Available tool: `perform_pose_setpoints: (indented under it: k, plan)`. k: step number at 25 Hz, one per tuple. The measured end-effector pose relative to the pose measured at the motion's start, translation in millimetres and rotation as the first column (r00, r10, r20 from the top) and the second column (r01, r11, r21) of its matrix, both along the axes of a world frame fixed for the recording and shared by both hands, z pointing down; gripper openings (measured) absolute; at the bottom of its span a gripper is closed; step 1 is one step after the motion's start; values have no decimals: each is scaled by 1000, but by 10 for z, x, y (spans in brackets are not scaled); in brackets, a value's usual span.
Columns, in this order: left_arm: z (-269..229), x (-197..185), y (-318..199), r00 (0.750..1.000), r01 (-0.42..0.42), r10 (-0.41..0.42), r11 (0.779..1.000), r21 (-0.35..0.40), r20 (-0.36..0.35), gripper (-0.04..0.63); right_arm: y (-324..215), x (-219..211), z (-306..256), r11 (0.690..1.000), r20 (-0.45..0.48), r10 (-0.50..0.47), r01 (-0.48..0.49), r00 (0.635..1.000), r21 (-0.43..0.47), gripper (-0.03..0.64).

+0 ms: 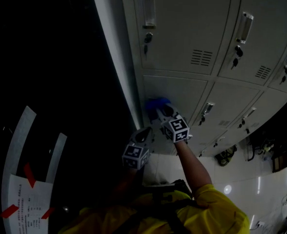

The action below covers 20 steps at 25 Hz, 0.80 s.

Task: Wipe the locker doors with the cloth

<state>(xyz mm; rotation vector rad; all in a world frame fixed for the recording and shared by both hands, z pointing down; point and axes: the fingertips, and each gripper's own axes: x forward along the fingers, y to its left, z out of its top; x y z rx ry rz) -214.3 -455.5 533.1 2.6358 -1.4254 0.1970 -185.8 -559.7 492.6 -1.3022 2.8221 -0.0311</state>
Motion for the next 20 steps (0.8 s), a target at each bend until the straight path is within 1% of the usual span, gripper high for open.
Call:
perform_pose_setpoints:
  k: [2, 3, 5, 6, 7, 9, 11, 12, 13, 14, 16, 18, 20]
  plan:
    - [8, 108, -42, 999, -28, 28, 1000, 14, -14, -2, 69, 629, 182, 994, 11, 108, -108, 994, -28, 72]
    - [4, 166, -57, 999, -44, 44, 999, 19, -17, -2, 108, 968, 336, 985, 5, 164, -164, 986, -55, 72]
    - [16, 260, -80, 998, -64, 64, 998, 11, -13, -2, 159, 1589, 694, 956, -19, 268, -268, 963, -121, 72]
    - [24, 293, -92, 998, -69, 69, 998, 4, -10, -2, 160, 1818, 844, 941, -29, 304, -305, 952, -145, 72]
    - [24, 317, -99, 997, -72, 72, 997, -3, -6, -2, 145, 1966, 955, 931, -34, 325, -326, 945, -161, 72]
    - [21, 357, -99, 997, -82, 82, 997, -11, -2, -2, 84, 2048, 1071, 927, -28, 330, -330, 943, -176, 72]
    - [19, 388, -96, 996, -92, 92, 996, -2, -8, -2, 53, 1966, 1095, 934, -1, 314, -309, 950, -178, 71]
    - [25, 387, -96, 996, -91, 91, 996, 3, -12, -2, 58, 1843, 1109, 946, 14, 275, -268, 961, -184, 72]
    - [34, 371, -93, 996, -88, 88, 996, 5, -12, -2, 63, 1647, 1128, 959, 15, 218, -212, 976, -188, 71]
    - [45, 345, -86, 996, -84, 84, 996, 2, -8, -2, 53, 1403, 1142, 969, -6, 166, -164, 986, -182, 71]
    - [48, 270, -73, 998, -69, 69, 998, -8, 2, -2, -29, 885, 1140, 980, -65, 103, -112, 993, -164, 71]
    - [28, 190, -74, 999, -46, 46, 999, -7, 1, -2, -97, 409, 1092, 985, -58, 41, -50, 997, -162, 71]
    - [-18, 118, -61, 1000, -26, 26, 1000, -10, 11, -2, -118, 118, 1050, 987, -35, 19, -25, 999, -158, 71]
